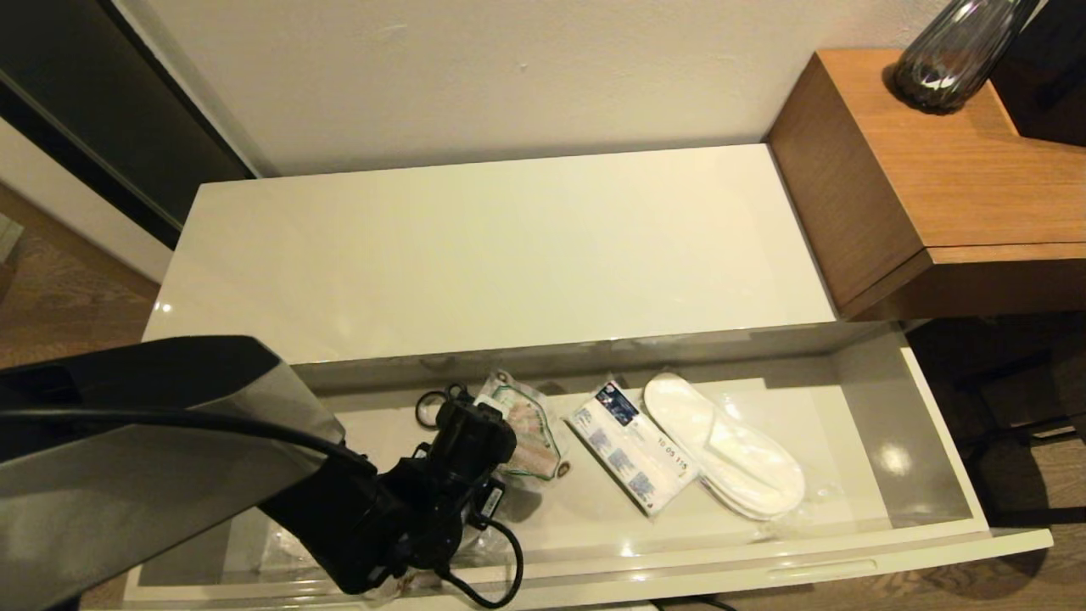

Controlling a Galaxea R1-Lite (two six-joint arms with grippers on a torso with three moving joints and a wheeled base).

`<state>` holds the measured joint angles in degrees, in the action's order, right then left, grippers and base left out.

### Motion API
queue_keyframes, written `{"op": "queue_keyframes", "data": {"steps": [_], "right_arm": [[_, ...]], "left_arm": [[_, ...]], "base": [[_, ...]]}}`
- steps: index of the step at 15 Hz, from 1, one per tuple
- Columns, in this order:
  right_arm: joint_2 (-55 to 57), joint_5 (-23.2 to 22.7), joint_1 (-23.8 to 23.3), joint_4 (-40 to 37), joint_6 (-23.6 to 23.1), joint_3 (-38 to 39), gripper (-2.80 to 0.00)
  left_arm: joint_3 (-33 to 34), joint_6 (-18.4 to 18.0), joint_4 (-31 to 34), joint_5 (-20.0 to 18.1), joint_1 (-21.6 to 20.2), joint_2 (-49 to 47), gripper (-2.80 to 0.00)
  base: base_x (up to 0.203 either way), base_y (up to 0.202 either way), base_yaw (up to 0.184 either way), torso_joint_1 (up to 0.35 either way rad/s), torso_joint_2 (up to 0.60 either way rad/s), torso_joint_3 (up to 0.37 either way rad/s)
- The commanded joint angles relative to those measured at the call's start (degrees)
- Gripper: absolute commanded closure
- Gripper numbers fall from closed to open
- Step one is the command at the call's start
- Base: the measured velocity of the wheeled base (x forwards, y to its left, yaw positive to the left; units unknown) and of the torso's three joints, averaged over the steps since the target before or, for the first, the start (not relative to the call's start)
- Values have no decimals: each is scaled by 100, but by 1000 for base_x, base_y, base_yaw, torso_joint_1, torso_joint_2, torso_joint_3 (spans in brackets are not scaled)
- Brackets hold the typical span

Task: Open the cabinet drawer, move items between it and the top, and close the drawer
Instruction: Place the solid drinks on the table

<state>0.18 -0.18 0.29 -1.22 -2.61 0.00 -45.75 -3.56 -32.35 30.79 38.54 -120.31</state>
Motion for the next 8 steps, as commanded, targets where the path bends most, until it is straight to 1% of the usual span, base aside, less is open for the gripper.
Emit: {"op": "queue_keyframes", "data": {"steps": [1,5,8], "right_arm": [[8,-8,6,-1,-3,9,0],[8,-1,6,-1,-3,9,0],[8,0,6,-1,-3,9,0]], "left_arm": [[22,-165,-25,-214,4,203,0],[-55,-529,-34,-793,4,495,0],[-92,-666,-34,-1034,8,671,0]], "base": [[0,0,0,0,0,0],[0,0,0,0,0,0],[0,0,0,0,0,0]]}}
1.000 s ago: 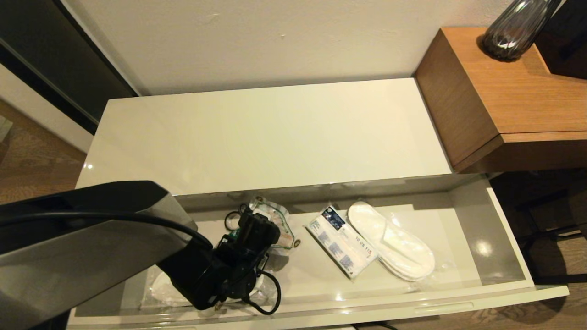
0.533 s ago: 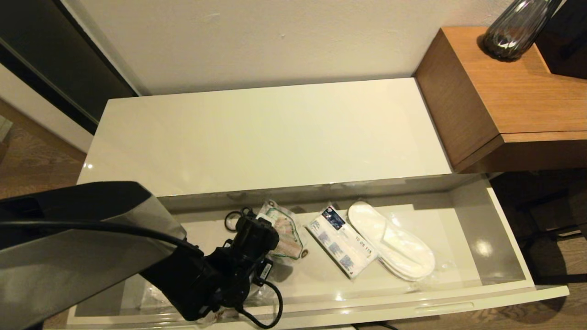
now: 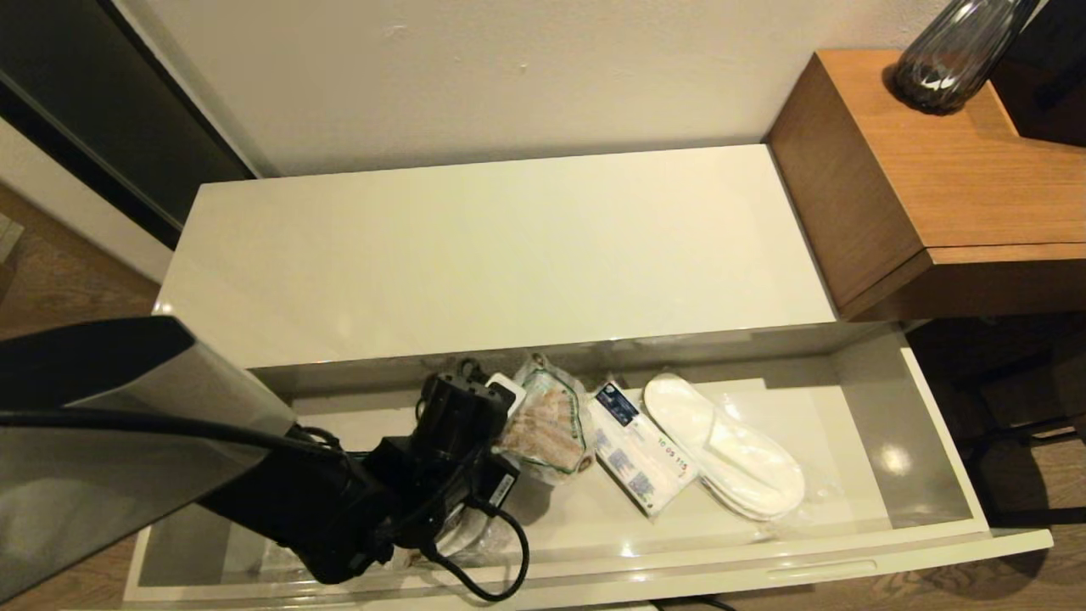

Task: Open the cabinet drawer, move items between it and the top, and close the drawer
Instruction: Place the solid drinks on the table

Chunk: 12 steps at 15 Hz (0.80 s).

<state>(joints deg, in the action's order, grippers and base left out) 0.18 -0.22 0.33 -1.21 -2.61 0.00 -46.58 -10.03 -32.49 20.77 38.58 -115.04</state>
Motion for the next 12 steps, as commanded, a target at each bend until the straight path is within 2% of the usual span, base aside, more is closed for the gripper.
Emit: {"op": "queue_keyframes", "data": {"steps": [1,8,12], "right_arm": [[8,2,2,-2,-3,9,0],[8,-2,2,-2,-3,9,0],[8,2,2,-2,-3,9,0]], "left_arm": [[-9,-37,-21,-121,15,206,0],[-726,-232,107,-292,51,816,0],[-1615,-227,673,-293,61,1030,0]], "base": [[0,0,0,0,0,0],[0,0,0,0,0,0],[0,0,0,0,0,0]]}}
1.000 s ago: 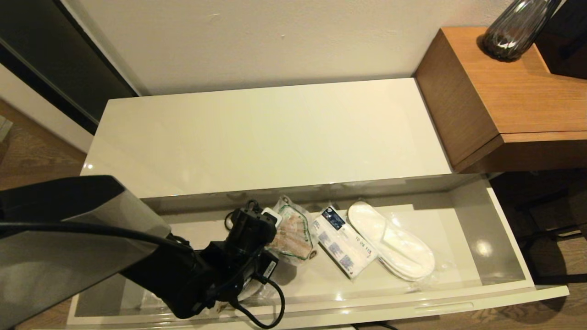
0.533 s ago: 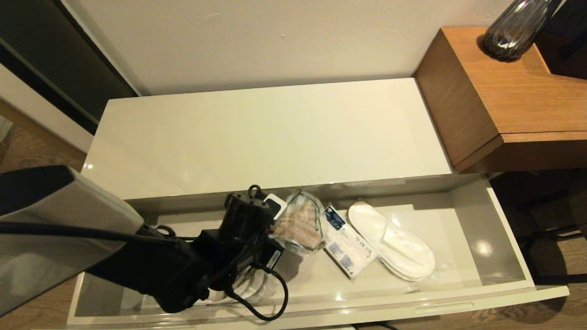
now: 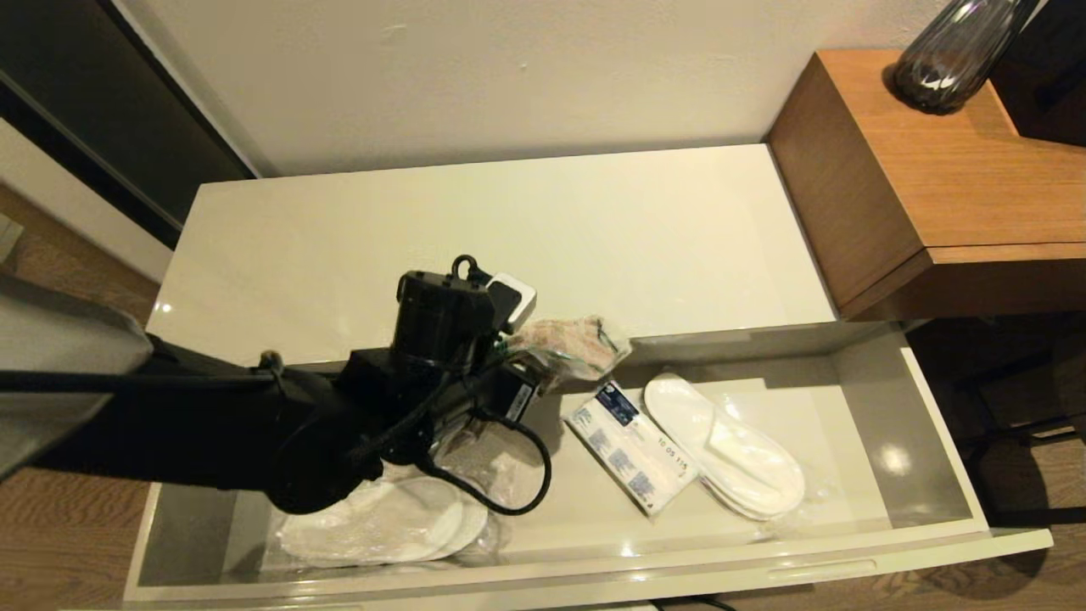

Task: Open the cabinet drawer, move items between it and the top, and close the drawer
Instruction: Place the solid drinks on the table

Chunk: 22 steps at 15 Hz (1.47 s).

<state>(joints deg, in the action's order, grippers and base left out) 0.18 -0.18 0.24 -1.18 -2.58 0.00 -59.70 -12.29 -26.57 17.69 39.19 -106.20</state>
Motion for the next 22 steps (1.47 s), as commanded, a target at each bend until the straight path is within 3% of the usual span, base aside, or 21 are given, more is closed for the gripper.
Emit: {"op": "queue_keyframes", "data": {"steps": [1,7,12,16,19,22], "right_arm": [[8,-2,11,0,-5,9,0],[8,1,11,-5,-5,9,0],[8,1,11,-5,-5,9,0],[8,-7,11,4,-5,9,0],[8,-2,11,-5,-5,9,0],[8,1,11,-5,-5,9,0]], "left_arm": [[-605,14,312,20,0,180,0],[-2584,334,1960,62,-8,244,0],[-3797,504,2770,129,-78,86,0],[-4885,397,2926,284,-941,-749,0],[-5073,-121,2597,479,-2047,-1487,0],[-5094,-422,2174,914,-2662,-2116,0]], "base": [[0,0,0,0,0,0],[0,0,0,0,0,0],[0,0,0,0,0,0],[0,0,0,0,0,0],[0,0,0,0,0,0],[0,0,0,0,0,0]]}}
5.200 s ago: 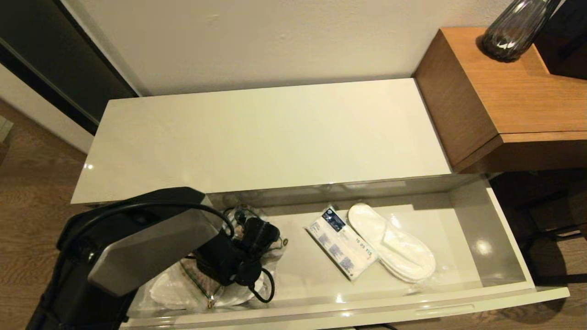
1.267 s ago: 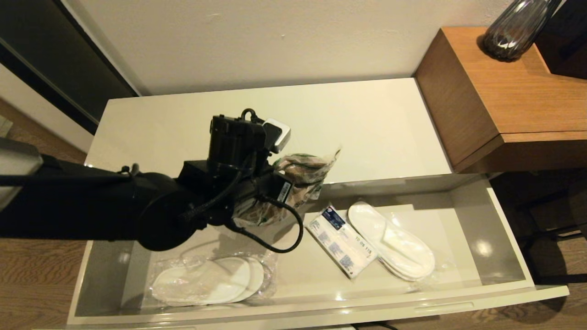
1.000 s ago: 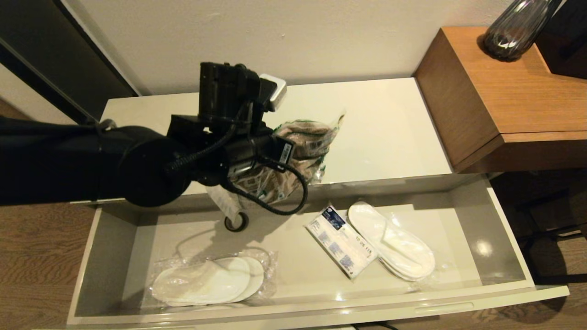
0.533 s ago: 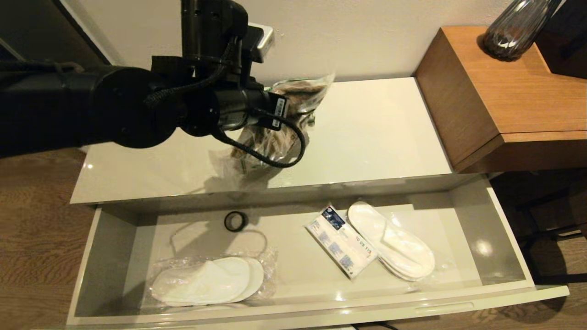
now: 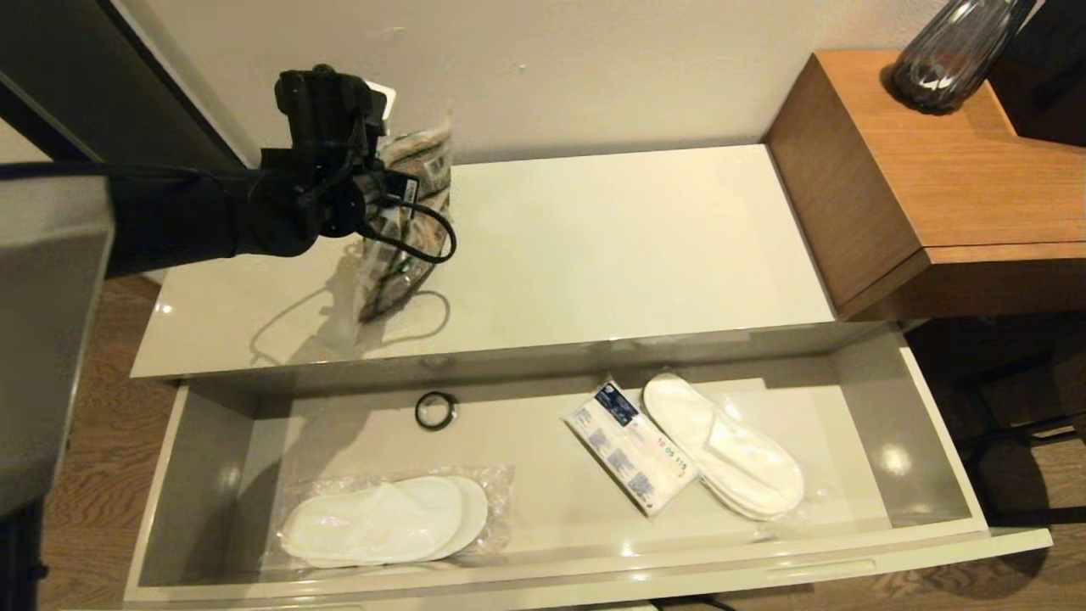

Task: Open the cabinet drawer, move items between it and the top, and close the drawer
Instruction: Place the solid drinks on the table

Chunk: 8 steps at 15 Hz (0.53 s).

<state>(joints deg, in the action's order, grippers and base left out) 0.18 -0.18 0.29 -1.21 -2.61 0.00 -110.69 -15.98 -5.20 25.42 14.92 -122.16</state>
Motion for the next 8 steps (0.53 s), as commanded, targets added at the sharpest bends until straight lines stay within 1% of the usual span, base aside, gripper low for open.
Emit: {"op": "queue_keyframes", "data": {"steps": [1,2,5,8], "right_arm": [[8,-8,6,-2,-3,9,0],[8,-5,6,-2,-3,9,0],[8,-2,6,-2,-3,9,0],[8,1,6,-2,-3,9,0]], "left_arm": [[4,-88,-59,308,-281,-651,0],[11,-92,-164,379,-288,-727,0],[21,-99,-95,385,-270,-713,0],[47,-90,-174,428,-261,-758,0]], "base": [[0,0,0,0,0,0],[0,0,0,0,0,0],[0,0,0,0,0,0],[0,0,0,0,0,0]]}}
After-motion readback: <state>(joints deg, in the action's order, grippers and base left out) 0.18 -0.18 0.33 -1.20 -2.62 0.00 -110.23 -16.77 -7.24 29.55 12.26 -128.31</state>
